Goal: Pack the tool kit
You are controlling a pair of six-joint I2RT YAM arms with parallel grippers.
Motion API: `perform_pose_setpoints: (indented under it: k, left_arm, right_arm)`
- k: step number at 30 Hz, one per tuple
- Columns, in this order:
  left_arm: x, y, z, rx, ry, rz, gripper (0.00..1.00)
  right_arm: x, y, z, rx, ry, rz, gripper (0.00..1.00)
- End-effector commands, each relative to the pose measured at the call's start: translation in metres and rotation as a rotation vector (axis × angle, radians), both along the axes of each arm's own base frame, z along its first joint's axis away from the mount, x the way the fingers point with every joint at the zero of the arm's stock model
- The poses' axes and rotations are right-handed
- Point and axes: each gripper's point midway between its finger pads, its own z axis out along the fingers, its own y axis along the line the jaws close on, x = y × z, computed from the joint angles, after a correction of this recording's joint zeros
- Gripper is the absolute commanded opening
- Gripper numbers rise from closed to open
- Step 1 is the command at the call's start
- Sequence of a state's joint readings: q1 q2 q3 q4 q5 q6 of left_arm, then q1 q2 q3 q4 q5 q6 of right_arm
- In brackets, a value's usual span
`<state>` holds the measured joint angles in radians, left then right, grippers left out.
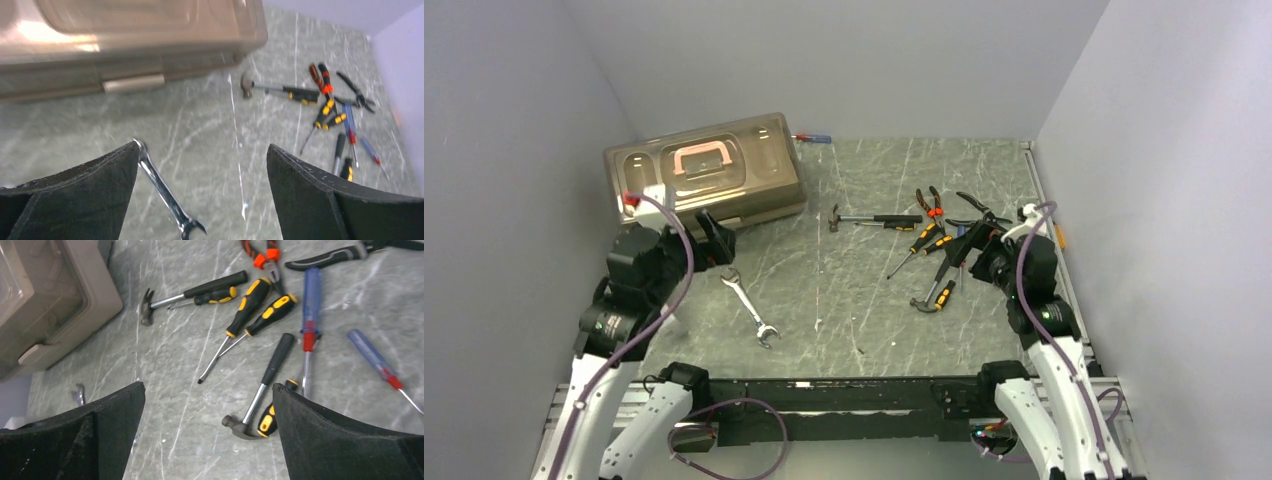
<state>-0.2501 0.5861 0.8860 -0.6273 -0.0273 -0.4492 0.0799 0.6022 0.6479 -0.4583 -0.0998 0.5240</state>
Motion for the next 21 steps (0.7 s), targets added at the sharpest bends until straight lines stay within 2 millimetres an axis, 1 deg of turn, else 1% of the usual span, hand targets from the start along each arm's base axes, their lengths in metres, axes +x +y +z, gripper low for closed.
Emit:
perform_pose_setpoints:
  k: [1,4,7,8,11,13,15,17,19,21]
  left_arm:
    - [0.016,0.031,0.042,0.156,-0.061,0.116,0.99]
    - [0.025,0.042,0.062,0.187,-0.094,0.156,0.99]
    - [0.035,0.062,0.069,0.199,-0.085,0.214,0.99]
    - [0.039,0.069,0.070,0.190,-0.076,0.225,0.99]
    - [0.047,0.097,0.069,0.169,-0.047,0.299,0.99]
    - [0.051,0.113,0.070,0.157,-0.033,0.339,0.99]
    - [0.054,0.135,0.069,0.140,-0.014,0.407,0.99]
    - [0.057,0.155,0.066,0.095,0.006,0.460,0.99]
    - [0.062,0.171,0.061,0.021,0.008,0.492,0.99]
    - [0.069,0.180,0.055,-0.064,-0.008,0.490,0.99]
  right_arm:
    - [0.027,0.031,0.028,0.049,-0.110,0.170,1.00]
    - [0.041,0.045,0.038,0.072,-0.145,0.224,1.00]
    - [0.055,0.062,0.044,0.068,-0.157,0.264,1.00]
    - [0.058,0.071,0.047,0.061,-0.163,0.283,1.00]
    - [0.070,0.100,0.055,0.039,-0.172,0.330,1.00]
    - [0.080,0.123,0.058,0.048,-0.174,0.370,1.00]
    - [0.086,0.146,0.061,0.071,-0.183,0.412,1.00]
    - [0.094,0.166,0.058,0.082,-0.174,0.439,1.00]
    - [0.099,0.187,0.051,0.079,-0.152,0.471,1.00]
    - [0.104,0.207,0.044,0.087,-0.136,0.498,1.00]
